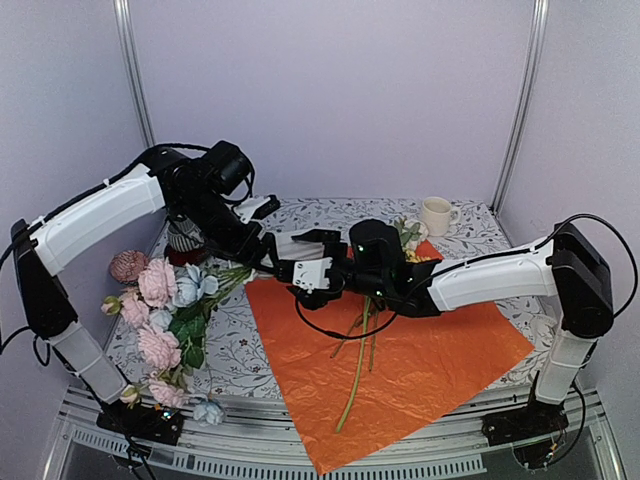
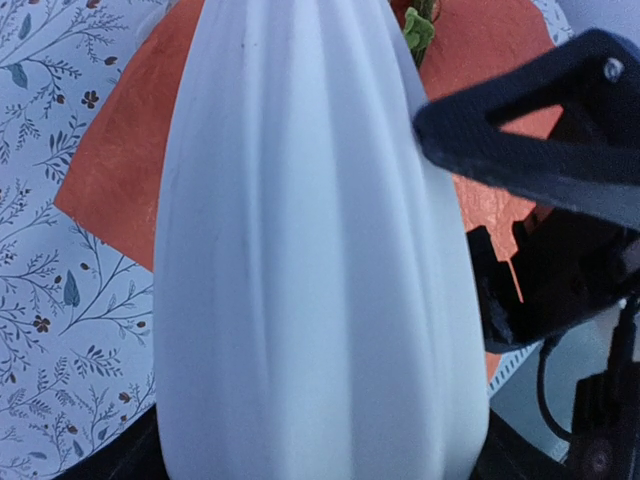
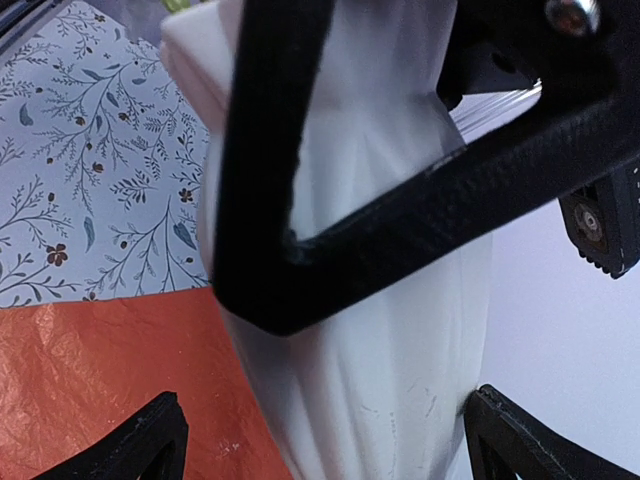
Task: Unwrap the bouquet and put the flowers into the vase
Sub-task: Pass from the left arm to the right
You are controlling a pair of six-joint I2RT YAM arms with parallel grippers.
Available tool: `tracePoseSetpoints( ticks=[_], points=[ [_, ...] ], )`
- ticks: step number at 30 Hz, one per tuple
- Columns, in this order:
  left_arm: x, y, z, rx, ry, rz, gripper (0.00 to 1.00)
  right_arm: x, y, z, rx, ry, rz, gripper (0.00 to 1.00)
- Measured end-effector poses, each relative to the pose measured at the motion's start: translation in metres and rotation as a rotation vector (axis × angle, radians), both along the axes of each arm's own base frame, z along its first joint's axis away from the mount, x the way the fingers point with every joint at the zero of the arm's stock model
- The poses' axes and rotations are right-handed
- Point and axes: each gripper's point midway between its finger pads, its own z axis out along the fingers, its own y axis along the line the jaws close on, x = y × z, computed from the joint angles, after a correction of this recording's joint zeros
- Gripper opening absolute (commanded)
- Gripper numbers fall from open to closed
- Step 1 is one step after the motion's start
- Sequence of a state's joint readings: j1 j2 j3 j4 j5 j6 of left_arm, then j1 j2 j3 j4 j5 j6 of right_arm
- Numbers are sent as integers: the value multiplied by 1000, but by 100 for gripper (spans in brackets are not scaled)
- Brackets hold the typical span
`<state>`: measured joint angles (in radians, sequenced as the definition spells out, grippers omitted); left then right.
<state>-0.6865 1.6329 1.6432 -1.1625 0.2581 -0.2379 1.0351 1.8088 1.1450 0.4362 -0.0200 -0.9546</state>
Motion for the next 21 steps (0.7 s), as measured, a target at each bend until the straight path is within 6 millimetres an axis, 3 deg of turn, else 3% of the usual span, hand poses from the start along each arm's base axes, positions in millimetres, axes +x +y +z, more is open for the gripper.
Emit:
tracePoseSetpoints(
  ticks=[9, 16, 21],
  points=[
    [-21, -3, -10, 3, 48, -37, 55, 6, 5, -11, -46, -33, -48, 98],
    [-31, -5, -9, -16, 64, -61, 56, -1, 10, -12, -64, -59, -37, 69],
    [-35, -3, -8, -17, 63, -66, 59, -6, 12, -11, -73, -83, -40, 65]
  ],
)
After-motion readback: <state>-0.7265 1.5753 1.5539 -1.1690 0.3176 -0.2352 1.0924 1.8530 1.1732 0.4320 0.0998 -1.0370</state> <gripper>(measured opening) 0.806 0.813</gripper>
